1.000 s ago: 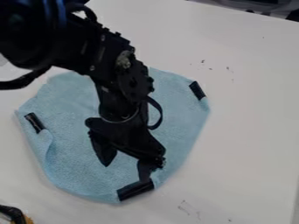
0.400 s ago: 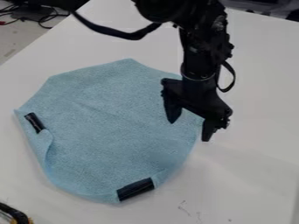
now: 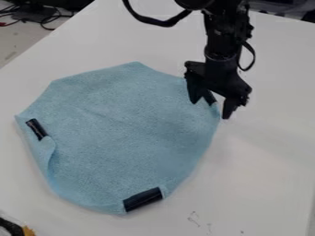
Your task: Fold the cloth from top rightto bottom left
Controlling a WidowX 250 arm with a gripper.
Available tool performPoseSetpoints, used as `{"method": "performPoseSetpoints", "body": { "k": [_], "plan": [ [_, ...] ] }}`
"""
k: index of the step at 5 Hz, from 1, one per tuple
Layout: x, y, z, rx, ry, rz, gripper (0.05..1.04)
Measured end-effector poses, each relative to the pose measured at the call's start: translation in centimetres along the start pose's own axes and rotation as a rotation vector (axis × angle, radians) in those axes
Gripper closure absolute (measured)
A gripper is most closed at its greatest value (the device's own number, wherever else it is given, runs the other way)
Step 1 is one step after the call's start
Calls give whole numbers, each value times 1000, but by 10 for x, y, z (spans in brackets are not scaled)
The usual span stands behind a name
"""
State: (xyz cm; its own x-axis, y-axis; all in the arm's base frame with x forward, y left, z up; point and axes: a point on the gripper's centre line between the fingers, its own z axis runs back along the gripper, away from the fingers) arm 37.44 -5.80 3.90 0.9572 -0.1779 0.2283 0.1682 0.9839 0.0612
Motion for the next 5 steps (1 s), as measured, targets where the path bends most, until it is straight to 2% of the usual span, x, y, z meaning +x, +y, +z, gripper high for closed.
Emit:
{"method": "performPoseSetpoints", "body": {
  "k": [1,3,4,5],
  "plan": [
    [17,18,0,9,-32,19,83],
    [41,24,-23,-2,4,1,83],
    [46,22,-39,-14,32,-10,83],
    [43,29,-43,-27,24,21,116]
  ]
}}
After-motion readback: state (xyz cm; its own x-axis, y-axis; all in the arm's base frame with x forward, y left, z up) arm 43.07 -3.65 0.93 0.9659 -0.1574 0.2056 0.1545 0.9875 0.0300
